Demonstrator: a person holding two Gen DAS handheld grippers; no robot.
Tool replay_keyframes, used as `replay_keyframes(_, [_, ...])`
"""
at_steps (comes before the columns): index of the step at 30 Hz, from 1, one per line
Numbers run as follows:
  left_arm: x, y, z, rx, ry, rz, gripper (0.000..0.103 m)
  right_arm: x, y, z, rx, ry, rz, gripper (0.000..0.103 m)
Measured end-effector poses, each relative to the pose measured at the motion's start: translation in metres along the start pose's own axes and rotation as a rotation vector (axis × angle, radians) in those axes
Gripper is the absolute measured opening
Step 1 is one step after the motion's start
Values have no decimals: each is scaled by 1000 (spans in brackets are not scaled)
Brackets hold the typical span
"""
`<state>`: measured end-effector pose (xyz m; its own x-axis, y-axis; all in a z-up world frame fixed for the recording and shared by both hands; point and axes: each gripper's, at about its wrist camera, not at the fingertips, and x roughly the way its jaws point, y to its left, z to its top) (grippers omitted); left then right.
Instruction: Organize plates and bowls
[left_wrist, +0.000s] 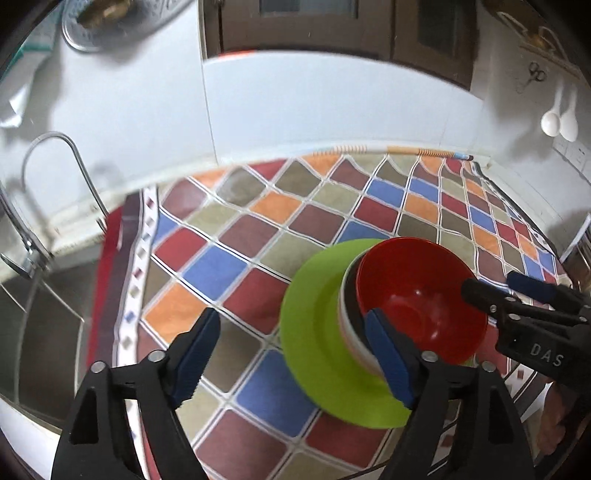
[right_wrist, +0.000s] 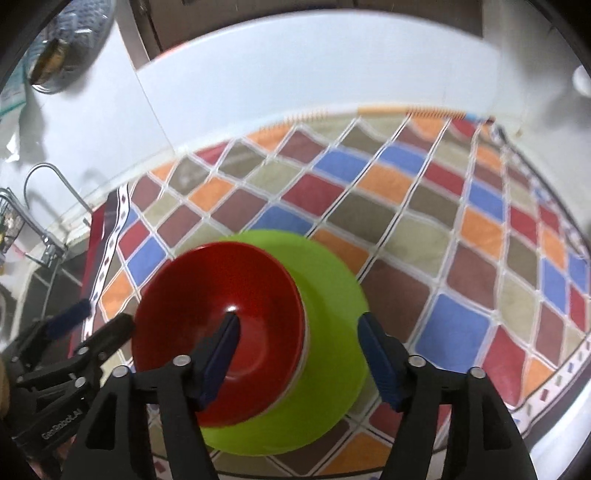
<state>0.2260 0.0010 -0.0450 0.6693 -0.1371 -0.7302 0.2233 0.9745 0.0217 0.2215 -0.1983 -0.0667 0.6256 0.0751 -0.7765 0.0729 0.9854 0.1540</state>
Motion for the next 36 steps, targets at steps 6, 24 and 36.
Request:
replay_keyframes(6, [-24, 12, -19, 4, -83, 8, 92, -35, 15, -23, -20, -132, -66, 83])
replay_keyframes(24, [-96, -3, -77, -120, -188, 119, 103, -95, 20, -83, -58, -232, -60, 86])
replay_keyframes(36, [-147, -36, -118, -148, -227, 170, 103, -143, -2, -122, -104, -295, -4, 86])
